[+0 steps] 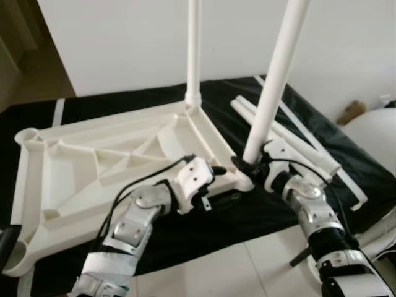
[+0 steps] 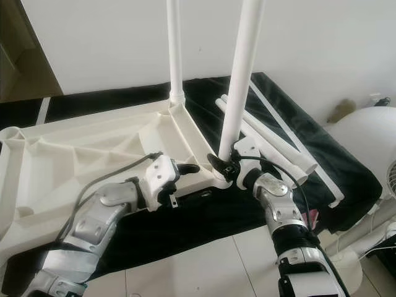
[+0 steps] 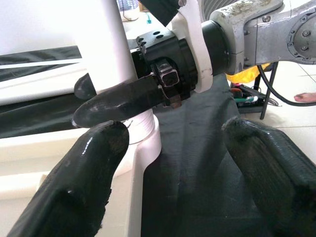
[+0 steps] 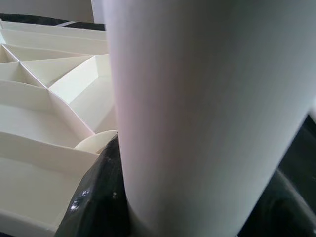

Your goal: Building children table

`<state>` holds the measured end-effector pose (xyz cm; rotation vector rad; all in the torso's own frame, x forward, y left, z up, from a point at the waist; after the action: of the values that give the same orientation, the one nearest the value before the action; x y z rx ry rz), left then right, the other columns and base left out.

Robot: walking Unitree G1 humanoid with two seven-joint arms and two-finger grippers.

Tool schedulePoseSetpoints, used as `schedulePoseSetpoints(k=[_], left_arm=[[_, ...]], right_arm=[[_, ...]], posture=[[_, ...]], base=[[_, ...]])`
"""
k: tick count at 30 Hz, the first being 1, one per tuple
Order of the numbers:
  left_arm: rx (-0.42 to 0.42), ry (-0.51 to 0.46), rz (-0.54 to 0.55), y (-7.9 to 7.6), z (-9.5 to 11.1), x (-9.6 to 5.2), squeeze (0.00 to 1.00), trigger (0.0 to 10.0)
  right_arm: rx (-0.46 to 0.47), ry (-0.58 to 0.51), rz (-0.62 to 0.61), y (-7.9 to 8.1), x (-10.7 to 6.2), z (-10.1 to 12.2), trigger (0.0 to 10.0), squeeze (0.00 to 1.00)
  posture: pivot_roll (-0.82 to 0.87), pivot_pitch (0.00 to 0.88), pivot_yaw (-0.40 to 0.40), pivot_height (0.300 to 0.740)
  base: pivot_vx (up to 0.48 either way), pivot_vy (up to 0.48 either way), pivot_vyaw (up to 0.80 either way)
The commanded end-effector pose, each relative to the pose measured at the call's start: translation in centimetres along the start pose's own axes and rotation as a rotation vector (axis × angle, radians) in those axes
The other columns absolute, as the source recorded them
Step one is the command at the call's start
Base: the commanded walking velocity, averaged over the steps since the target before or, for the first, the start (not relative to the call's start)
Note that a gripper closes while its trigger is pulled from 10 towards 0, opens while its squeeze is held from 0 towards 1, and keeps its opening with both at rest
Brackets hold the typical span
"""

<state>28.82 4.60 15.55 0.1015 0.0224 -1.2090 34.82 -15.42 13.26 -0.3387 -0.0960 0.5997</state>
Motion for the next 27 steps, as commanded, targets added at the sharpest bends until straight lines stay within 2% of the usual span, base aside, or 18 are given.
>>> schedulePoseSetpoints(k=[1,5,12,15,16,20,23,24,27], left_arm=[[-0.001,0.006,-0.003,-0.2,-0.1,0.1,0.00,10.0],[-0.008,0.009,-0.003,-0.3,-0.3,0.0,0.00,10.0],[-0.013,0.010,-0.004,-0.4,-0.4,0.0,0.00,10.0],[-0.017,0.012,-0.005,-0.4,-0.4,0.0,0.00,10.0],[-0.017,0.012,-0.005,-0.4,-0.4,0.0,0.00,10.0],[-0.016,0.012,-0.002,-0.4,-0.4,-0.1,0.00,10.0],[-0.016,0.010,0.000,-0.4,-0.4,0.0,0.00,10.0],[-0.019,0.006,0.000,-0.4,-0.3,-0.1,0.00,10.0],[-0.026,-0.004,-0.006,-0.5,-0.2,-0.1,0.00,10.0]], right_arm=[[-0.001,0.048,-0.018,0.6,-0.4,-1.1,10.0,0.00],[0.045,0.088,-0.190,0.7,-0.4,-1.0,10.0,0.00],[0.104,0.114,-0.326,0.6,-0.4,-0.9,10.0,0.00],[0.131,0.159,-0.484,0.8,-0.7,-0.9,10.0,0.00],[0.131,0.159,-0.484,0.8,-0.7,-0.9,10.0,0.00],[0.201,0.202,-0.694,2.5,-0.8,-0.7,10.0,0.00],[0.228,0.206,-0.749,3.1,-0.8,-0.4,10.0,0.00],[0.223,0.180,-0.711,3.6,-0.5,0.3,10.0,0.00],[0.226,0.150,-0.679,3.7,-0.4,0.9,10.0,0.00]], posture=[[-0.06,0.000,0.001,0.740],[-0.06,0.000,-0.001,0.740],[-0.07,0.000,0.000,0.740],[-0.07,0.000,0.000,0.740],[-0.07,0.000,0.000,0.740],[-0.06,0.000,-0.006,0.740],[-0.06,0.000,-0.002,0.740],[-0.07,0.000,0.005,0.740],[-0.07,0.000,0.007,0.740]], base=[[0.000,0.000,0.00],[0.000,0.000,0.00],[0.000,0.000,0.00],[0.000,0.000,0.00],[0.000,0.000,0.00],[0.000,0.000,0.00],[0.000,0.000,0.00],[0.000,0.000,0.00],[0.000,0.000,0.00]])
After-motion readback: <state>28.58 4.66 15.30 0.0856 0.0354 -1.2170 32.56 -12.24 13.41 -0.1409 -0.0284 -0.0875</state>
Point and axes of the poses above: a point about 5 cm out from each wrist's last joint towards the gripper, its own x axis pointing out of the wrist towards the gripper, its own z axis along the axis of the wrist's last joint, y = z × x, the point moved 1 cm from there along x, pointing out of the wrist towards the gripper, and after that the axes turned 12 degrees about -x, right-handed, at the moved point
